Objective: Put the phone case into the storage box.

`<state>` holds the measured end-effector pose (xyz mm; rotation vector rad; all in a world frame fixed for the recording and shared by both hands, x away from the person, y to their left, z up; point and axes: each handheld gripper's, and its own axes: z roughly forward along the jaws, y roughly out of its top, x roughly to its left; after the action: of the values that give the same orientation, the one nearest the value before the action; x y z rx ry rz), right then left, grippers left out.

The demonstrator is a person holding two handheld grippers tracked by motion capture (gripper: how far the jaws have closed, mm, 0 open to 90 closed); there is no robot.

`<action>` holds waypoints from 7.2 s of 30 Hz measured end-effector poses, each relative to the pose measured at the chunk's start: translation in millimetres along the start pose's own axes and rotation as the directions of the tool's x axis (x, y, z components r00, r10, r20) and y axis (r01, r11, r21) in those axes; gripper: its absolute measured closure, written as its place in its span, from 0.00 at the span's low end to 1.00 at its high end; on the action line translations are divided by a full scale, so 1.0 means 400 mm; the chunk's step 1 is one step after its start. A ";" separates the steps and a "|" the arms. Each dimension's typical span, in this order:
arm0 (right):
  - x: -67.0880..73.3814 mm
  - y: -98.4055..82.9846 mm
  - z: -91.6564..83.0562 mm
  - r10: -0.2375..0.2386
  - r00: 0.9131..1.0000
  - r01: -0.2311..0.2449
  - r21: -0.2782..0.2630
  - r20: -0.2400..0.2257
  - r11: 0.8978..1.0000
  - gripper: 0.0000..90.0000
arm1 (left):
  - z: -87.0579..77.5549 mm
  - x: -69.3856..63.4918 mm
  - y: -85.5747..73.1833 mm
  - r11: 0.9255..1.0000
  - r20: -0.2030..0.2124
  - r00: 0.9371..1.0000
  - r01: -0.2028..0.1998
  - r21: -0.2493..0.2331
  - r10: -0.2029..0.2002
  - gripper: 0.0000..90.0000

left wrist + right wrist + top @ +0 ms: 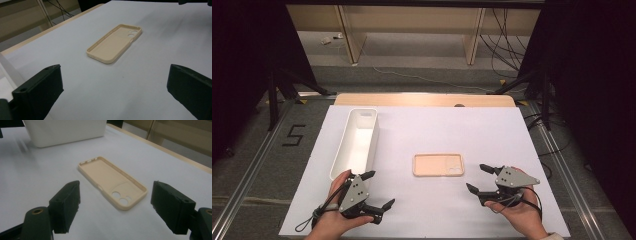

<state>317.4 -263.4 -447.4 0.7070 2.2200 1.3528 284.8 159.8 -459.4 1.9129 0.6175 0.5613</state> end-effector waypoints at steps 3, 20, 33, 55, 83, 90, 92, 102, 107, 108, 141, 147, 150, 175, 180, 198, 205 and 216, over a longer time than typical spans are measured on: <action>-0.001 -0.001 0.000 0.004 1.000 -0.004 -0.003 0.000 1.000 0.28 | 0.001 0.000 0.001 1.000 -0.001 1.000 0.000 0.000 0.000 0.00; 0.009 0.036 0.008 -0.016 1.000 0.016 -0.022 -0.016 1.000 0.76 | -0.002 -0.001 0.001 1.000 0.002 1.000 -0.002 -0.009 0.002 0.01; 0.017 0.094 0.091 -0.018 0.999 0.022 0.087 -0.040 0.996 1.00 | 0.000 0.001 0.002 1.000 -0.002 1.000 0.009 -0.011 -0.009 0.04; 0.049 0.142 0.286 0.002 0.993 0.024 0.217 -0.116 0.976 1.00 | 0.002 -0.001 0.001 1.000 0.008 1.000 0.005 -0.007 -0.005 0.04; 0.085 0.128 0.444 0.068 0.985 -0.002 0.375 -0.161 0.927 1.00 | 0.003 -0.001 -0.001 1.000 0.015 1.000 0.010 -0.007 -0.010 0.04; 0.084 0.128 0.453 0.068 0.985 -0.003 0.380 -0.158 0.925 1.00 | 0.002 -0.001 -0.001 1.000 0.017 1.000 0.009 -0.007 -0.009 0.04; 0.086 0.127 0.452 0.068 0.985 -0.001 0.386 -0.160 0.923 1.00 | 0.002 -0.001 -0.001 1.000 0.017 1.000 0.009 -0.007 -0.009 0.04; 0.091 0.135 0.440 0.035 0.982 0.047 0.422 -0.183 0.906 1.00 | 0.001 -0.001 -0.001 1.000 0.017 1.000 0.008 -0.006 -0.008 0.04; 0.092 0.141 0.428 0.021 0.978 0.078 0.455 -0.208 0.887 1.00 | 0.001 -0.001 -0.001 1.000 0.018 1.000 0.009 -0.006 -0.009 0.04; 0.092 0.142 0.425 0.022 0.977 0.080 0.462 -0.211 0.883 1.00 | 0.001 -0.001 -0.001 1.000 0.018 1.000 0.008 -0.006 -0.008 0.04; 0.028 0.120 0.352 0.003 0.974 0.122 0.537 -0.226 0.835 1.00 | 0.001 -0.003 -0.002 1.000 0.023 1.000 0.012 -0.005 -0.012 0.04; 0.017 0.118 0.344 -0.005 0.976 0.123 0.536 -0.217 0.835 1.00 | 0.001 -0.004 -0.001 1.000 0.025 1.000 0.008 -0.004 -0.008 0.04; 0.011 0.117 0.340 -0.003 0.977 0.119 0.537 -0.213 0.835 1.00 | 0.001 -0.004 -0.001 1.000 0.025 1.000 0.008 -0.004 -0.008 0.04; -0.006 0.113 0.331 0.019 0.982 0.084 0.527 -0.188 0.846 0.96 | 0.001 -0.006 -0.001 1.000 0.032 0.999 0.006 -0.004 -0.006 0.04; -0.013 0.125 0.318 0.037 0.987 0.044 0.489 -0.155 0.871 0.86 | 0.003 -0.007 -0.001 1.000 0.032 0.999 0.006 -0.003 -0.006 0.05; -0.053 0.151 0.274 0.163 0.986 -0.158 0.402 0.022 0.902 0.53 | 0.006 -0.012 -0.001 1.000 0.039 0.999 0.003 0.002 -0.003 0.05; -0.045 0.156 0.281 0.151 0.988 -0.139 0.410 0.004 0.901 0.51 | 0.002 -0.011 -0.002 1.000 0.044 0.999 0.000 0.000 0.000 0.05; -0.011 0.164 0.294 0.015 0.992 0.045 0.463 -0.125 0.885 0.50 | 0.002 -0.013 -0.001 1.000 0.046 0.999 -0.009 -0.001 0.009 0.05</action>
<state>405.1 -161.4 -437.6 0.7780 2.6842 0.8720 281.1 156.2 -460.8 1.9235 0.5799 0.5214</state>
